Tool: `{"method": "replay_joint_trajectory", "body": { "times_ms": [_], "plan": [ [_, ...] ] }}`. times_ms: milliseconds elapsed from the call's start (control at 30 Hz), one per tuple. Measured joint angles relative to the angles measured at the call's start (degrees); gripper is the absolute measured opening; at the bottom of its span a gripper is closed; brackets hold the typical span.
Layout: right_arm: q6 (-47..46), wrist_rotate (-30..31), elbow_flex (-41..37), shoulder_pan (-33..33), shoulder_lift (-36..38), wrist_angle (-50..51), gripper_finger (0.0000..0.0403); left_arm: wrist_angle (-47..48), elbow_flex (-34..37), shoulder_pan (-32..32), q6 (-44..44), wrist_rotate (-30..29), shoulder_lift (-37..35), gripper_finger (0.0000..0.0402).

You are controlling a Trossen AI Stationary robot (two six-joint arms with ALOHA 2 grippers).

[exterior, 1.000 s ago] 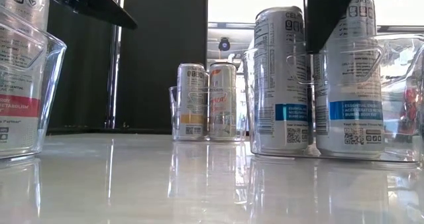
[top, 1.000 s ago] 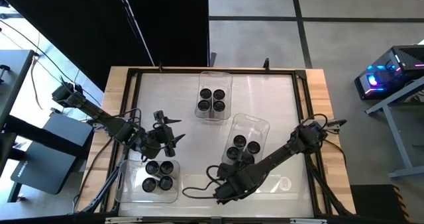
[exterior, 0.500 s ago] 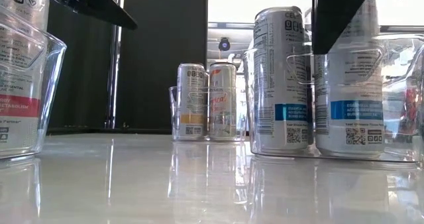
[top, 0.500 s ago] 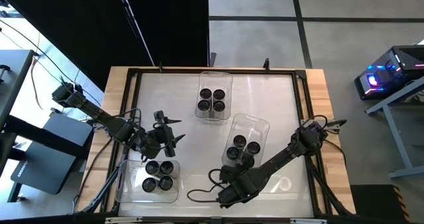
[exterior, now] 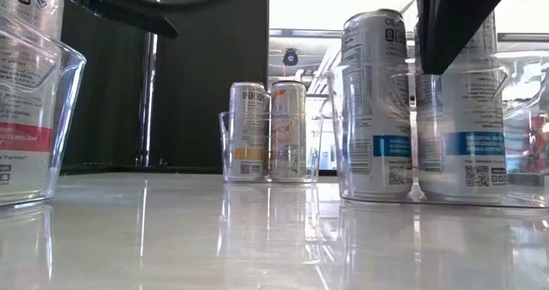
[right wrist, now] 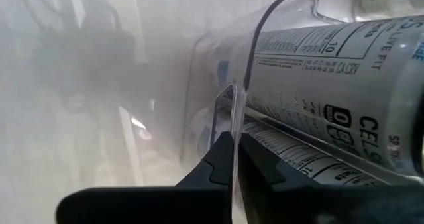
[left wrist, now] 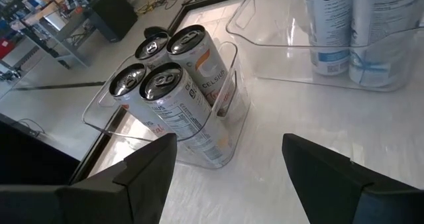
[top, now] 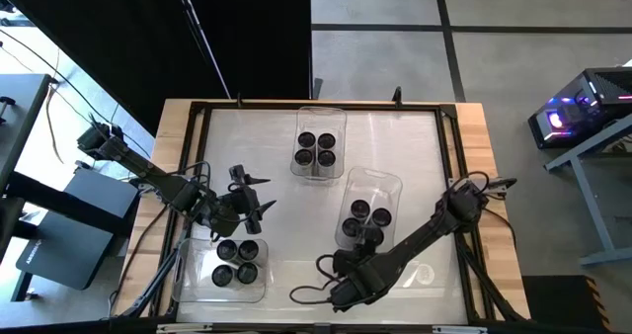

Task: Sort soda cans
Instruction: Move the bottom right transparent bin to the right side of top middle transparent bin

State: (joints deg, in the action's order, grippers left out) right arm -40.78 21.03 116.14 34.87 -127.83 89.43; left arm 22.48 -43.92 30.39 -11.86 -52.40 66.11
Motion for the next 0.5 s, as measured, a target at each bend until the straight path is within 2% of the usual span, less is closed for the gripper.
{"method": "replay_joint_trajectory", "body": {
  "times_ms": [267, 500],
  "plan": [
    [1.6, 1.5, -7.9, -1.6, 4.8, 0.1, 0.0001, -0.1, 0.0, 0.0, 0.0, 0.0, 0.0, 0.0268],
    [5.3, 3.2, -22.1, -4.6, 13.6, -6.9, 0.0001, -0.1, 0.0, 0.0, 0.0, 0.0, 0.0, 0.0268]
  ]
}}
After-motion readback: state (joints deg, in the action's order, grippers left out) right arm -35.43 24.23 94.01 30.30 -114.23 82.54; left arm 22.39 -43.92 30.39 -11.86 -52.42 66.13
